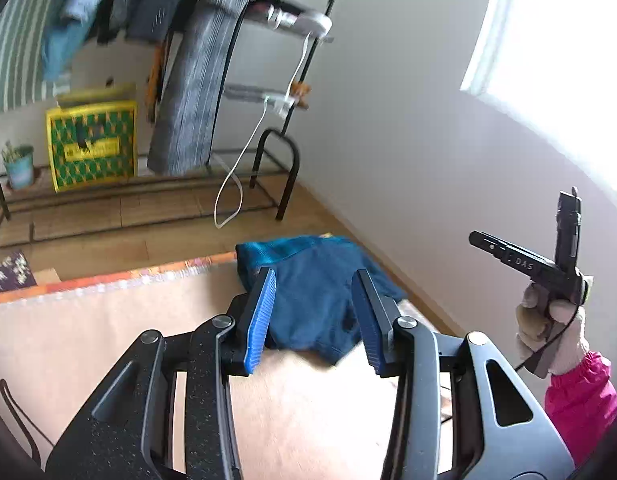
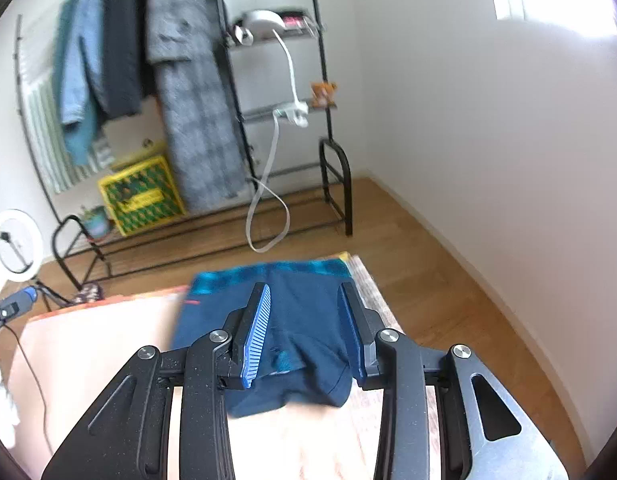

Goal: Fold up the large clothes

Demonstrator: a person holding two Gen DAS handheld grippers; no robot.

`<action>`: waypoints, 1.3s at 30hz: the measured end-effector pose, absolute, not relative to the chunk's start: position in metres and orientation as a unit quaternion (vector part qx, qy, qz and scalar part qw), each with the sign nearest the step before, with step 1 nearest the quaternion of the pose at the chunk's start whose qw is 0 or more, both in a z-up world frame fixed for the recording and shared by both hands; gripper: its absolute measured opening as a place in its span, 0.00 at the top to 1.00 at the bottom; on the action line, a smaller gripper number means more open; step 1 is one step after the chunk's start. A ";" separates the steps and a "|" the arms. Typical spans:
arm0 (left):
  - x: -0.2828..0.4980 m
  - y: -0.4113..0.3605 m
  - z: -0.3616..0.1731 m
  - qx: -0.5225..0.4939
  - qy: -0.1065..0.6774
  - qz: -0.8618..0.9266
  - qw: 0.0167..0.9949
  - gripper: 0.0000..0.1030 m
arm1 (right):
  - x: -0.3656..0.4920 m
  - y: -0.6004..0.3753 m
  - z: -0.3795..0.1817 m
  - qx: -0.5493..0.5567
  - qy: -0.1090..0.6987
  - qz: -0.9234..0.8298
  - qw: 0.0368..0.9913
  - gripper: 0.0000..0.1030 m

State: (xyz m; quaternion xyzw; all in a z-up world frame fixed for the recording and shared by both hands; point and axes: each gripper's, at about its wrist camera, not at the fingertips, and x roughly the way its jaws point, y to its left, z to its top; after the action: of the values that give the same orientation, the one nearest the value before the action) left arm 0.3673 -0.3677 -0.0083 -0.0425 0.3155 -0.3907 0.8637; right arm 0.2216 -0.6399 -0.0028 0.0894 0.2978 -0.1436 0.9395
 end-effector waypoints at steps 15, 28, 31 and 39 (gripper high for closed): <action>0.159 -0.225 0.159 -0.036 0.210 -0.431 0.877 0.59 | 0.052 -0.516 0.142 0.025 0.203 -0.120 0.972 0.65; 0.063 -0.166 0.172 -0.038 0.211 -0.457 0.863 0.51 | -0.022 -0.465 0.166 0.037 0.192 -0.145 0.970 0.58; 0.052 -0.164 0.144 -0.034 0.231 -0.456 0.859 0.47 | -0.025 -0.449 0.147 0.030 0.202 -0.155 0.967 0.58; 0.049 -0.166 0.065 -0.024 0.266 -0.435 0.860 0.40 | -0.024 -0.412 0.082 0.004 0.224 -0.188 0.956 0.50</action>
State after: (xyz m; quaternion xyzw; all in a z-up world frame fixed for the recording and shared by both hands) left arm 0.0493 -0.1664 0.0649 -0.0241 0.2663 -0.4346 0.8600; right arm -0.0236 -0.4121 0.0822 0.0044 0.2236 -0.1879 0.9564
